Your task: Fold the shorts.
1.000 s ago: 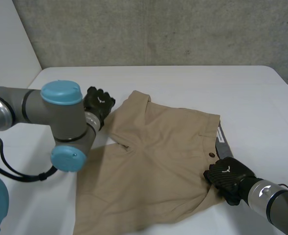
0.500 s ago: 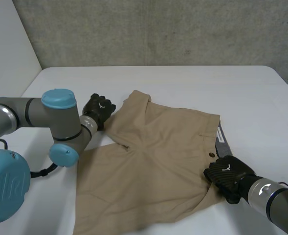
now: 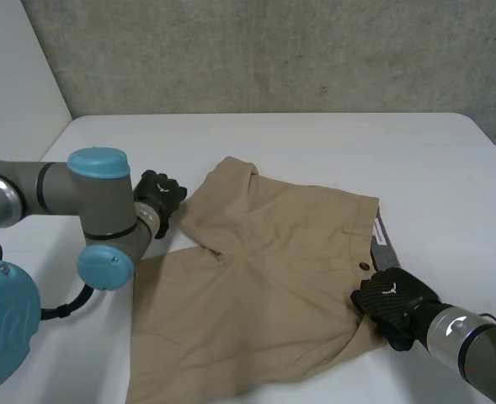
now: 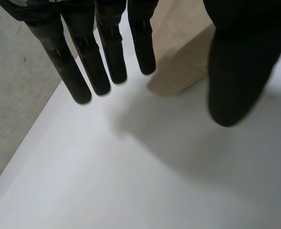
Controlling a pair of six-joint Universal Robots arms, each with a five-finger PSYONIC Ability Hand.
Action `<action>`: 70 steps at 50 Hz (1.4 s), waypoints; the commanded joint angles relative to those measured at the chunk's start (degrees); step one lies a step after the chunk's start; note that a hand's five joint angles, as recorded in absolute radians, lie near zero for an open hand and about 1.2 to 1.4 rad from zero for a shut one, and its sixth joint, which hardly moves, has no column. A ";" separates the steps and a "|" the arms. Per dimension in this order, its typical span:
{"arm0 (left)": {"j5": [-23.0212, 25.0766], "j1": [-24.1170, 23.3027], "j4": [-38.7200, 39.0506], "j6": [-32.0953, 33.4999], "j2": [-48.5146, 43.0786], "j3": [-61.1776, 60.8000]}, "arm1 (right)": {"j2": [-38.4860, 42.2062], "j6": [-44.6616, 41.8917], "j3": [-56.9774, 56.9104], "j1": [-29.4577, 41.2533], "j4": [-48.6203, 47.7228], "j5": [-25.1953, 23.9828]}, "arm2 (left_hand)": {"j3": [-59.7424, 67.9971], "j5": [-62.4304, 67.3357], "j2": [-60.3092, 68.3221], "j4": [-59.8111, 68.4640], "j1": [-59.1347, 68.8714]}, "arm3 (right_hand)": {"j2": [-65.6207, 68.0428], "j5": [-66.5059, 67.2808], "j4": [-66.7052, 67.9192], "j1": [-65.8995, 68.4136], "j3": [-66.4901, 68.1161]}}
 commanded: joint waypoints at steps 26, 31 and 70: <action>4.10 0.88 4.15 0.04 -1.96 2.44 | 0.18 0.00 -0.11 -0.08 -0.03 -0.03 | 45.31 45.83 45.51 45.64 48.36 | 12.37 11.34 11.66 23.37 12.26; 3.75 0.88 3.80 0.30 -1.88 2.18 | 0.18 -0.08 -0.11 0.01 -0.03 -0.03 | 47.53 48.05 47.73 47.86 50.57 | 12.37 11.34 11.66 23.37 12.26; -11.55 -4.30 4.42 -1.80 11.82 -10.30 | -0.44 0.35 0.16 0.10 0.06 0.06 | -12.67 -12.15 -12.47 -12.34 -9.63 | 12.37 11.34 11.66 23.37 12.26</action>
